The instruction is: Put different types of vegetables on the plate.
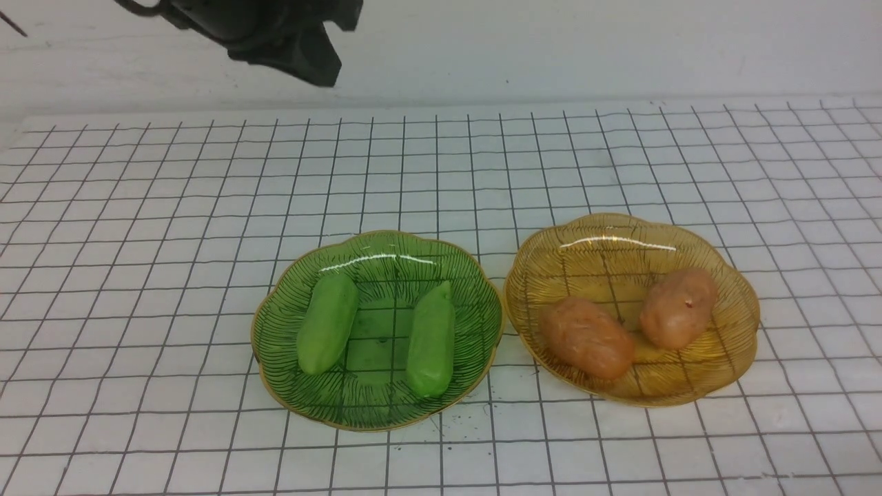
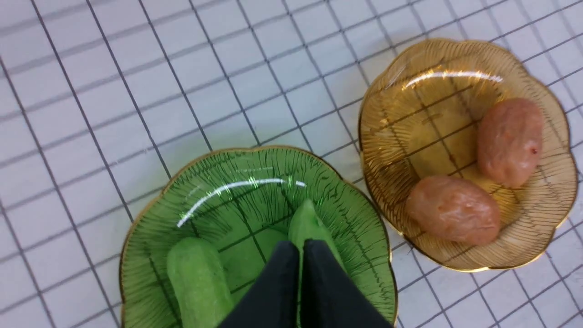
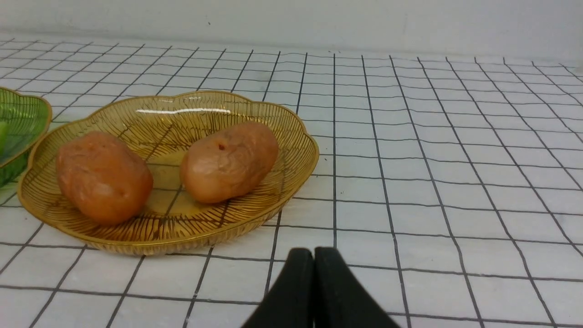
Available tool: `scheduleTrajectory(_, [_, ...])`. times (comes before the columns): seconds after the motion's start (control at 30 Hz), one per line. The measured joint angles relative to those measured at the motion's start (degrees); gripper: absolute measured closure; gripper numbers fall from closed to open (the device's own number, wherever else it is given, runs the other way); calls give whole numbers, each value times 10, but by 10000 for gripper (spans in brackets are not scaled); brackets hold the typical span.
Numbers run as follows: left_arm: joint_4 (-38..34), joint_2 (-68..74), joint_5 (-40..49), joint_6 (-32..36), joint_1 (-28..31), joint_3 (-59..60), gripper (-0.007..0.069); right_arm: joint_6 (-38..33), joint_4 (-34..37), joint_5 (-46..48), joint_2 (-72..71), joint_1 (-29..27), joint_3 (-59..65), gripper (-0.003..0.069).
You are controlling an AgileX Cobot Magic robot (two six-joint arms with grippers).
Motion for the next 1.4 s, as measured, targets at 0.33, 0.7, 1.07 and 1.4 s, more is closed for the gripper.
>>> scheduleTrajectory(0.33, [93, -227, 3, 6, 0, 72, 632, 0, 0, 1, 0, 0, 0, 673])
scheduleTrajectory(0.7, [78, -668, -238, -89, 0, 586, 632, 0, 0, 1, 0, 0, 0, 673])
scheduleTrajectory(1.07, [74, -812, -585, -174, 0, 939, 632, 0, 0, 1, 0, 0, 0, 673])
scheduleTrajectory(1.4, [74, -812, -617, -174, 0, 1053, 632, 0, 0, 1, 0, 0, 0, 673])
